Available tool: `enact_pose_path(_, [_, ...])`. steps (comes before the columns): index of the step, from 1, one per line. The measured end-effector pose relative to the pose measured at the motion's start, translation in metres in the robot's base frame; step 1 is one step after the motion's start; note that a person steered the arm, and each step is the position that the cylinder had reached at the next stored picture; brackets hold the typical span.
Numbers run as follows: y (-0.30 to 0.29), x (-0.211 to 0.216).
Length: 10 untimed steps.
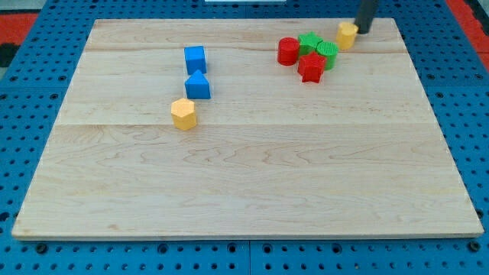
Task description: Push the yellow heart to the blue cube
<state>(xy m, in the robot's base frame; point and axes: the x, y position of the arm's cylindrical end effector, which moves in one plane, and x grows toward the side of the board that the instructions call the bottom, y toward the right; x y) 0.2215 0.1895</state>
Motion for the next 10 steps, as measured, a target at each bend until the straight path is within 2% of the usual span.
enact_pose_path(2, [0.009,0.019])
enact_pose_path(5, [-0.056,0.021])
enact_pose_path(8, [-0.168,0.021])
enact_pose_path(10, [-0.213,0.038])
